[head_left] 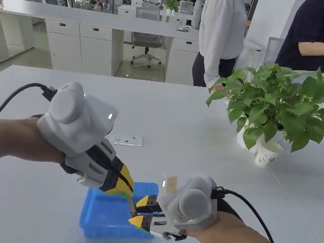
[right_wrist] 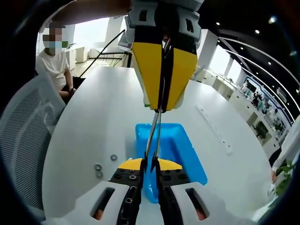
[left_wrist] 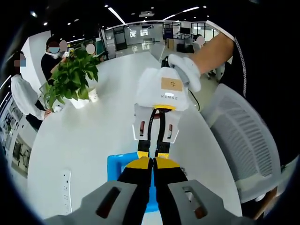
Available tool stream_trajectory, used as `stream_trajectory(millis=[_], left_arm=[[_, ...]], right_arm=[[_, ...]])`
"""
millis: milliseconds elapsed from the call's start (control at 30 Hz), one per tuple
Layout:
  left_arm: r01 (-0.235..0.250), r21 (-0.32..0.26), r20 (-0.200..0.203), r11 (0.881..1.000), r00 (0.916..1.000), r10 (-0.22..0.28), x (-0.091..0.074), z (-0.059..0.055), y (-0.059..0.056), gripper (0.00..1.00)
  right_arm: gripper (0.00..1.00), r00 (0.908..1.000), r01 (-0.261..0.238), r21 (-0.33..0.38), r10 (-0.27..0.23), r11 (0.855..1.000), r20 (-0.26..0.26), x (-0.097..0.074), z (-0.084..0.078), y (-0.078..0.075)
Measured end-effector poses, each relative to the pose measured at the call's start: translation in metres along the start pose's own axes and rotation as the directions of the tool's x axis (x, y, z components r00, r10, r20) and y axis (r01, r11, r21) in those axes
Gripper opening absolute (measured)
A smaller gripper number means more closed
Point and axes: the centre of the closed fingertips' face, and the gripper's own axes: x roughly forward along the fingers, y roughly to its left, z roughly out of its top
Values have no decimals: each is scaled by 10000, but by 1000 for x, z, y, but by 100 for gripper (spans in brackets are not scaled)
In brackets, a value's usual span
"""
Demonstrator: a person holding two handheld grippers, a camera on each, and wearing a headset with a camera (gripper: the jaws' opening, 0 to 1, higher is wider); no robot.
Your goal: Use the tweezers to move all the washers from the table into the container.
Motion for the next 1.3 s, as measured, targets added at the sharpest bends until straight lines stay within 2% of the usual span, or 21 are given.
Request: stream_trajectory(millis=[400, 700, 1100, 1300], left_arm=[[84, 134, 114, 9999, 9999, -86, 4, 5, -16, 5], [355, 278, 97, 9990, 9993, -357, 10, 6, -25, 5], [656, 357, -87, 9972, 9978, -653, 25, 2, -38, 5], [754, 334, -145, 9966, 9971, -749, 32, -5, -43, 5]], right_arm=[[12, 10000, 58, 37, -58, 10000, -22, -7, -1, 16], [12, 10000, -13, 162, 14, 9999, -41, -9, -5, 28], [12, 9996, -234, 463, 241, 9987, -132, -5, -18, 43], [12, 9993, -311, 543, 322, 9980, -195, -1, -26, 51]])
